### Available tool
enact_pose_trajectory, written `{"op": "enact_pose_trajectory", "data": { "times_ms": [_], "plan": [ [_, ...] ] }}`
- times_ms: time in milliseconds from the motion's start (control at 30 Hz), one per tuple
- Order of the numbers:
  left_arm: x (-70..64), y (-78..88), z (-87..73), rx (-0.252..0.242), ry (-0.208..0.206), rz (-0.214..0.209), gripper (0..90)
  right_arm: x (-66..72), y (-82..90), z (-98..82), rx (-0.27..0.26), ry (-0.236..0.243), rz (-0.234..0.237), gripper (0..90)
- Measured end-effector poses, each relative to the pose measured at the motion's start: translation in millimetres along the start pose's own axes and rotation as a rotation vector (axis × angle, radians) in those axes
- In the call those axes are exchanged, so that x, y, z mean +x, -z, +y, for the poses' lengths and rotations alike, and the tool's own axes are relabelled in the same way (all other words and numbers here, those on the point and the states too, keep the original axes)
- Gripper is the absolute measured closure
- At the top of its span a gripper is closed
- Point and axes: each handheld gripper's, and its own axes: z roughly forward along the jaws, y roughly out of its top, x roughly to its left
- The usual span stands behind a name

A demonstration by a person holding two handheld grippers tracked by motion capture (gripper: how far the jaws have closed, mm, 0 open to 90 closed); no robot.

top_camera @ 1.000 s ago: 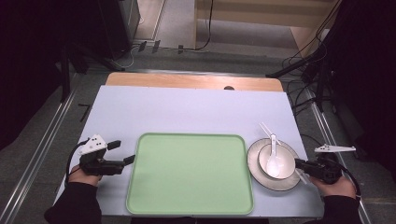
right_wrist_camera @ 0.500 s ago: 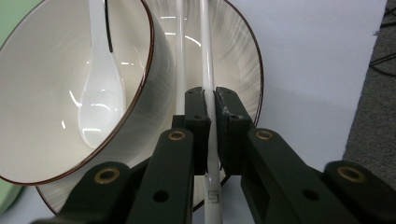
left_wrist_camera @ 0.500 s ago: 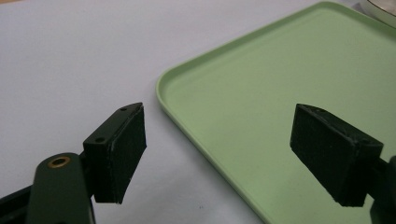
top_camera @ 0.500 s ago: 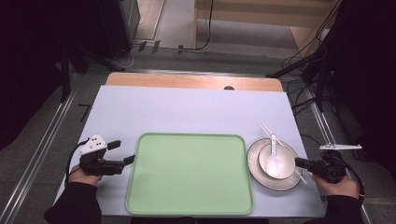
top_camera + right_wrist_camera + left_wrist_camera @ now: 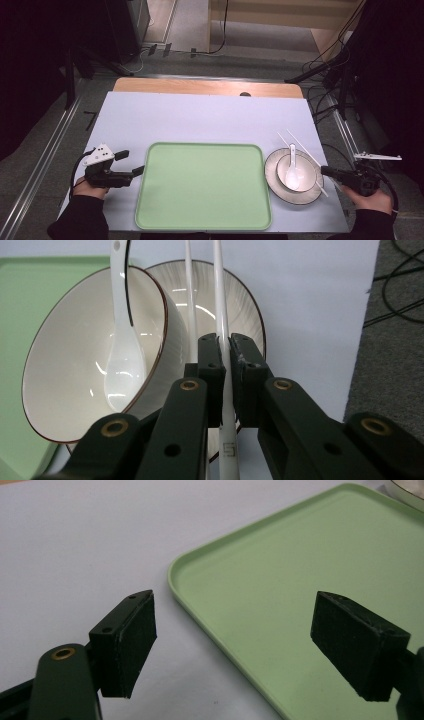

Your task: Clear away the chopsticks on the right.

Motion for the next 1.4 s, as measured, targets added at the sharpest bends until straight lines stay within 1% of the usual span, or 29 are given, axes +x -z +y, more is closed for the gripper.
{"op": "enact_pose_trajectory", "data": {
  "times_ms": [333, 467, 633, 767, 833, 1233, 1300, 1400],
  "plan": [
    [0.2, -0.5, -0.4, 0.005, 0.003, 0.003, 18.4, 7.4, 14.0, 8.0, -0.036, -0.039, 0.011, 85.2],
    [1.0, -0.6, -0.7, 0.003, 0.004, 0.004, 18.4, 13.7, 18.8, 11.6, -0.054, -0.037, 0.017, 85.2],
    [1.5, -0.7, -0.9, 0.005, 0.004, 0.002, 18.4, 26.0, 22.4, 16.8, -0.063, -0.009, 0.019, 85.2],
    [1.8, -0.4, -0.9, 0.003, 0.004, 0.002, 18.4, 35.0, 24.3, 20.1, -0.067, -0.016, 0.023, 85.2],
    [1.9, -0.4, -1.0, 0.005, 0.005, 0.003, 18.4, 39.0, 25.1, 21.0, -0.073, -0.012, 0.029, 85.2],
    [2.2, 0.2, -1.6, 0.0, 0.007, 0.003, 18.4, 66.3, 25.5, 25.7, -0.058, 0.014, 0.024, 85.2],
    [2.1, 0.4, -1.5, 0.0, 0.006, 0.004, 18.3, 71.2, 24.3, 25.9, -0.06, 0.03, 0.029, 85.2],
    [2.2, 0.3, -1.4, -0.001, 0.007, 0.004, 18.4, 78.7, 23.5, 26.0, -0.06, 0.042, 0.037, 85.2]
  ]
}}
